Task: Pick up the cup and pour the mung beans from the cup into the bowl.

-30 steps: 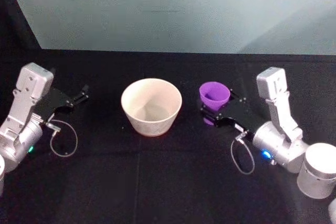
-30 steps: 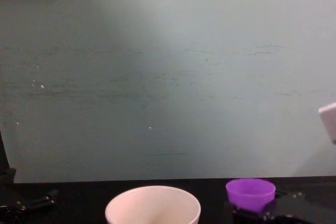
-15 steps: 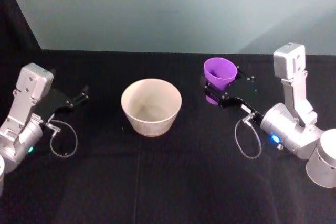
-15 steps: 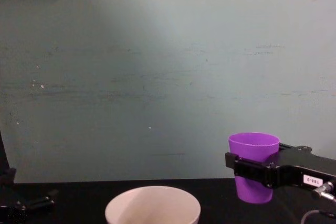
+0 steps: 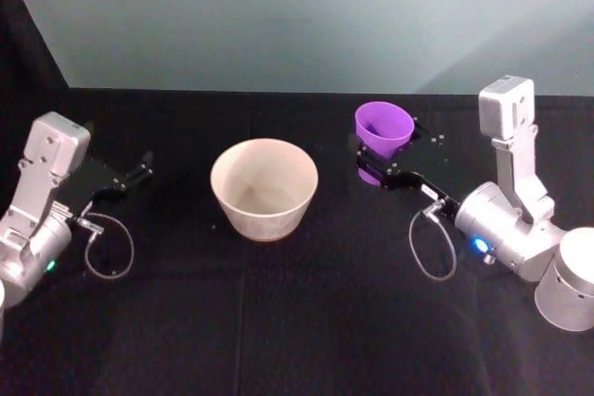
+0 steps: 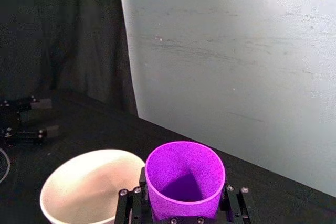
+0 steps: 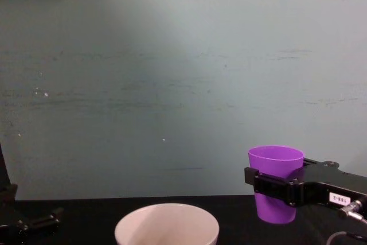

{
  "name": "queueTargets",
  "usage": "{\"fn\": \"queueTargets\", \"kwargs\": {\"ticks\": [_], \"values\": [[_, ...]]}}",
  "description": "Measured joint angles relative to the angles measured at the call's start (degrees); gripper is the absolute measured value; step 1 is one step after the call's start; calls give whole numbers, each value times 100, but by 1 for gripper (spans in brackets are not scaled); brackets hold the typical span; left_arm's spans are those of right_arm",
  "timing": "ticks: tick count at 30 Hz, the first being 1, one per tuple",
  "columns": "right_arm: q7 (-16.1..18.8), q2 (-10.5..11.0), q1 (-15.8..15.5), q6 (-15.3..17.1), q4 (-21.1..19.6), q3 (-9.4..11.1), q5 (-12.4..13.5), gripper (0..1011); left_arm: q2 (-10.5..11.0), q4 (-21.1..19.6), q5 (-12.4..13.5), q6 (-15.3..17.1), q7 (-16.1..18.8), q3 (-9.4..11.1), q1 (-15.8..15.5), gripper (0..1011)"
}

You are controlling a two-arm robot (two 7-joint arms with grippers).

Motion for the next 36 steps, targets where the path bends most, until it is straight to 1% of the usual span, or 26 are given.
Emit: {"fn": "queueTargets", "kwargs": {"ticks": [36], "values": [[-7,4,5,0,-3,-1,0,720,0,0,0,0,0,0,0,1000]]}}
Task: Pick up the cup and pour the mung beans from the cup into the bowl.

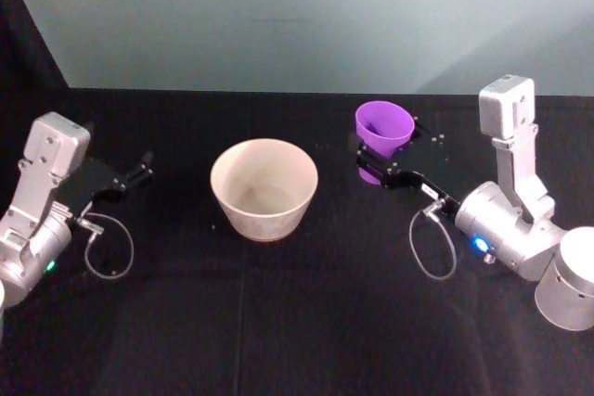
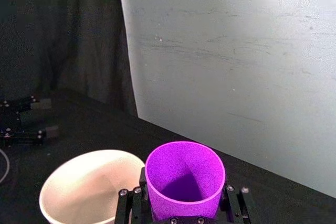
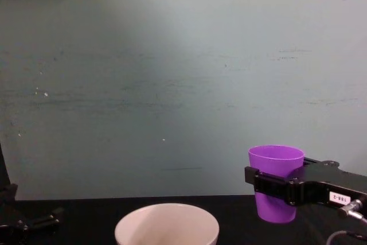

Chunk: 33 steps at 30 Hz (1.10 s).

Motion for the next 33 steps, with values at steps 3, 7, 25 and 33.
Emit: {"fn": "queueTargets", "kwargs": {"ticks": [3,7,25,33], "values": [[0,0,0,0,0,0,0,720,0,0,0,0,0,0,0,1000],[0,0,0,0,0,0,0,720,0,0,0,0,0,0,0,1000],[0,0,0,0,0,0,0,721,0,0,0,0,0,0,0,1000],[0,0,0,0,0,0,0,720,0,0,0,0,0,0,0,1000]]}}
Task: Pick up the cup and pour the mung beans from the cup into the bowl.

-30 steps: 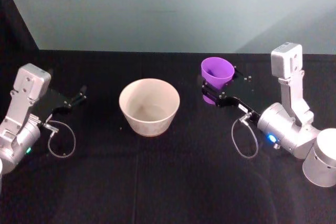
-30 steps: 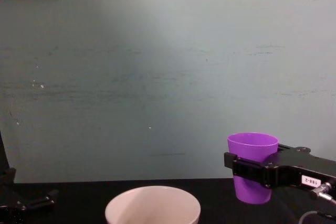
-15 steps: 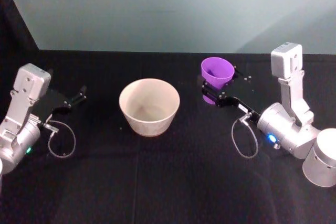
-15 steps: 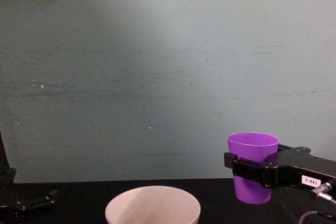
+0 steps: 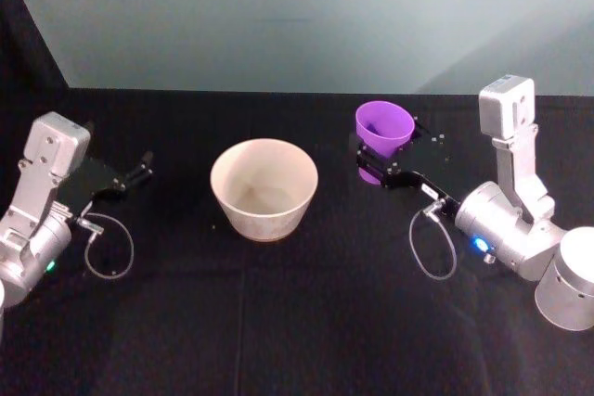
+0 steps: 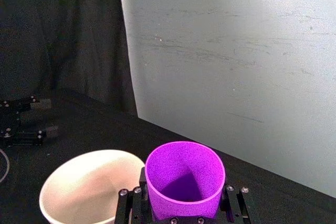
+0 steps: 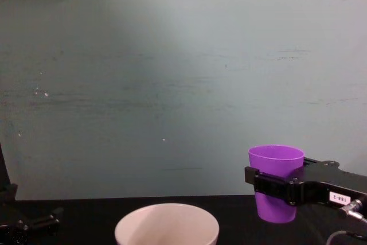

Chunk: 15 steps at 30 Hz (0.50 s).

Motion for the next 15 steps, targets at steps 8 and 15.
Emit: {"fn": "queueTargets", "kwargs": {"ticks": [8,15], "values": [[0,0,0,0,0,0,0,720,0,0,0,0,0,0,0,1000],[0,0,0,0,0,0,0,721,0,0,0,0,0,0,0,1000]]}}
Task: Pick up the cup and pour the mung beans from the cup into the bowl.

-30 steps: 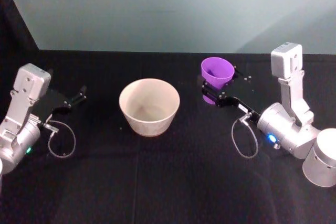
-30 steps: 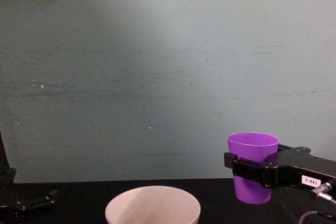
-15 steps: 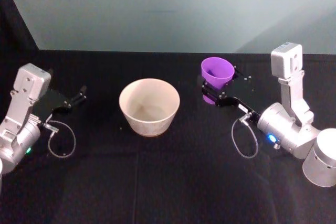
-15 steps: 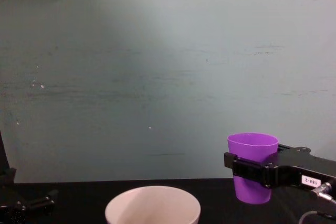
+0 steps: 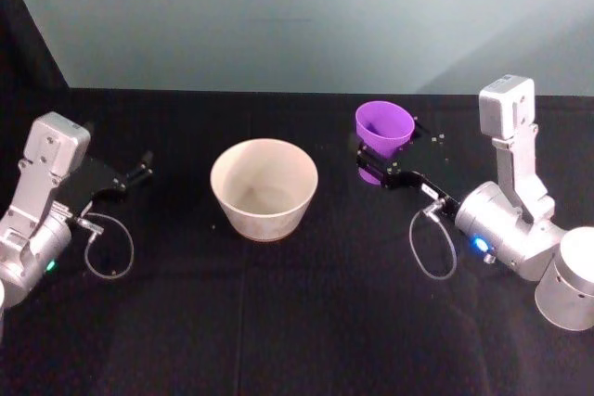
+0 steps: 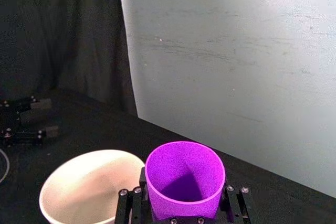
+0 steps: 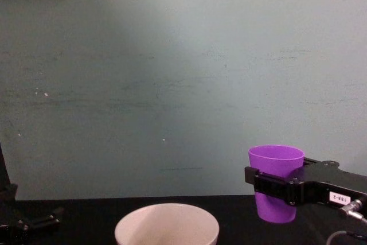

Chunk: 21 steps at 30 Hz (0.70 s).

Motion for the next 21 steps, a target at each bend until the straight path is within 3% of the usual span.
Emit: {"fn": "queueTargets", "kwargs": {"ticks": [21], "values": [[0,0,0,0,0,0,0,720,0,0,0,0,0,0,0,1000]]}}
